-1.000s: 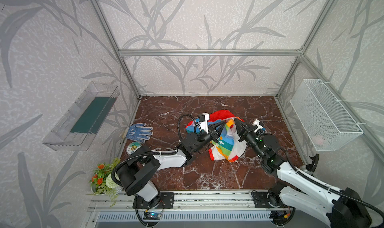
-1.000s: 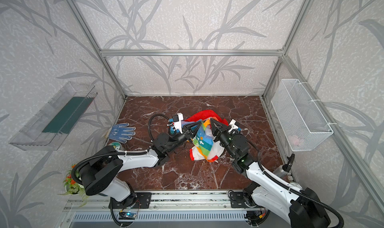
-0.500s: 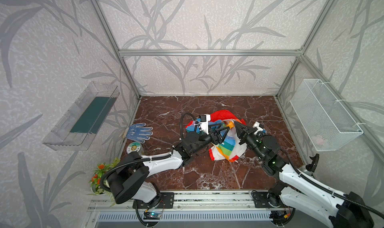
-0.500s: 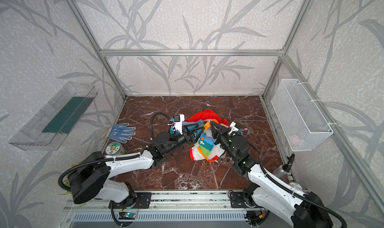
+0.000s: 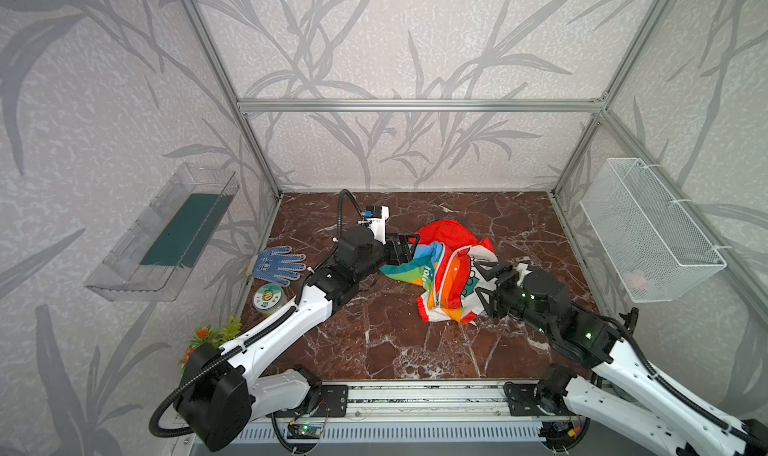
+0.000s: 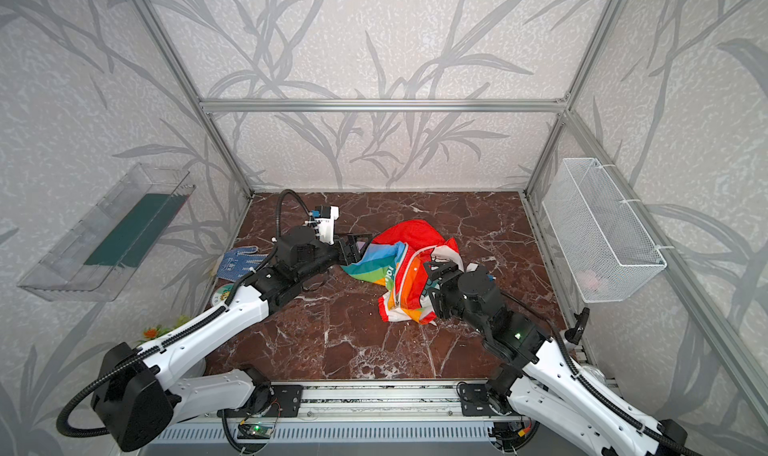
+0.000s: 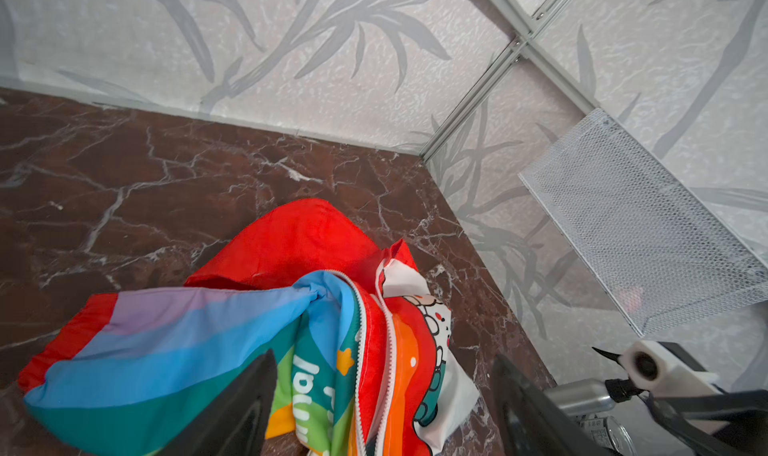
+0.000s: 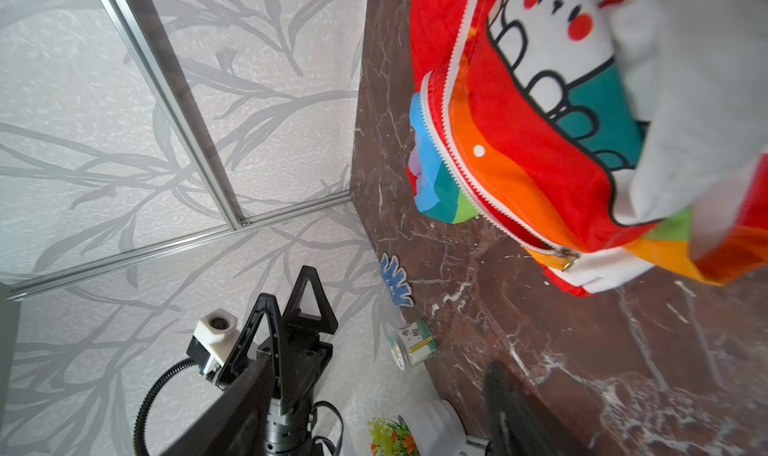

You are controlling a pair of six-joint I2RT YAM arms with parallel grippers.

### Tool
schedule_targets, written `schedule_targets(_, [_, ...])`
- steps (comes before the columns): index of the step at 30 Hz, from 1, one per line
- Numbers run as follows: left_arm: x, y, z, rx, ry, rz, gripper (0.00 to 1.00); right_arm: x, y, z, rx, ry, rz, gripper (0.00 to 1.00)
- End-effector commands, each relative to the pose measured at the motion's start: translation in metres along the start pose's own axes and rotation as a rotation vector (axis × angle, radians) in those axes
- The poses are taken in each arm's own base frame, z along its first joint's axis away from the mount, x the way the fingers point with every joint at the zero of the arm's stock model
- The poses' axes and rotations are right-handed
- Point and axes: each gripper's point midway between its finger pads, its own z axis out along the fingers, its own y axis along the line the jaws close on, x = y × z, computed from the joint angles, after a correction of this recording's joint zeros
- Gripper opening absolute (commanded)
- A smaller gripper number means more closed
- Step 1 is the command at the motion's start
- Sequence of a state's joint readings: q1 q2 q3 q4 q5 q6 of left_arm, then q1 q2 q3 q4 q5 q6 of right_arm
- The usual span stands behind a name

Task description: Zip up the jacket

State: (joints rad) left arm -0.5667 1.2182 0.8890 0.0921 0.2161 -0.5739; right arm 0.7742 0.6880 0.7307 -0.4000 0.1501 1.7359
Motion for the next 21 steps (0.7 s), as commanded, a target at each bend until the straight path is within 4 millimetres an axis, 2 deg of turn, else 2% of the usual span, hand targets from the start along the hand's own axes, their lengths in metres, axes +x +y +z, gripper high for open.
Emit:
schedule_targets(1, [0.023,0.024,0.004,-0.077,0.139,-0.073,0.83,-0.023,-0.046,-0.015,0.231,-0.108,-0.162,0.82])
schedule_targets(4, [0.028,0.036,0.007,-0.104,0.193,-0.098,0.83,-0.020,-0.041,-0.001,0.305,-0.063,-0.367,0.85])
schedule_targets(7, [0.029,0.058,0.004,-0.150,0.237,-0.197,0.83,-0.018,-0.037,0.019,0.454,0.050,-0.609,0.86])
schedule_targets(12, [0.045,0.070,-0.004,-0.159,0.298,-0.321,0.82,-0.022,-0.009,0.061,0.529,0.213,-0.896,0.86])
schedule_targets(16, [0.067,0.093,0.001,-0.234,0.357,-0.345,0.81,-0.046,-0.019,0.096,0.715,0.333,-1.022,0.86])
schedule_targets(21, [0.069,0.117,0.034,-0.266,0.386,-0.356,0.80,-0.071,-0.038,0.141,0.816,0.393,-0.992,0.87])
